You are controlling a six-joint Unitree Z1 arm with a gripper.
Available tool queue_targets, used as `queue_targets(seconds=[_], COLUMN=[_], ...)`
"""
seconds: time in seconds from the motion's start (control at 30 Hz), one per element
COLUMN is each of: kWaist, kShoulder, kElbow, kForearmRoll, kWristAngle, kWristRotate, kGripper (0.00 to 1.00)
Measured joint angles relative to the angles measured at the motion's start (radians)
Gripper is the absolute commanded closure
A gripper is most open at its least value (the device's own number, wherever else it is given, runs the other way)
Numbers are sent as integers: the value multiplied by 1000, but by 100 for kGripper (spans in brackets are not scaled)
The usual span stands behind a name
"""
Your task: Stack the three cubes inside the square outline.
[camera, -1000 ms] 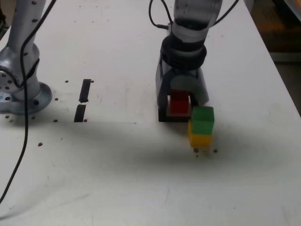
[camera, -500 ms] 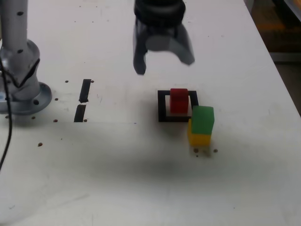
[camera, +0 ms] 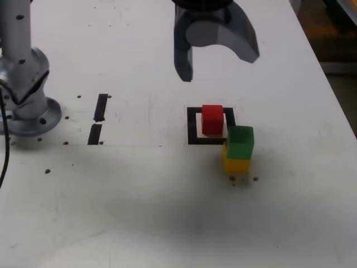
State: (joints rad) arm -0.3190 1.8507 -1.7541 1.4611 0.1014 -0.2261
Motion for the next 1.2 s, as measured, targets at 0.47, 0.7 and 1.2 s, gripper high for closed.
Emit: queue_targets(seconds=[0.47,0.7,1.2], kWaist=[-60,-65,-65], kShoulder=[84,127,168], kElbow=[-36,-34,15], kForearmRoll=[-57,-108,-167], kWristAngle=[-47,-62,-103], kWristRotate=[-37,-43,-43], kGripper=[0,0,3])
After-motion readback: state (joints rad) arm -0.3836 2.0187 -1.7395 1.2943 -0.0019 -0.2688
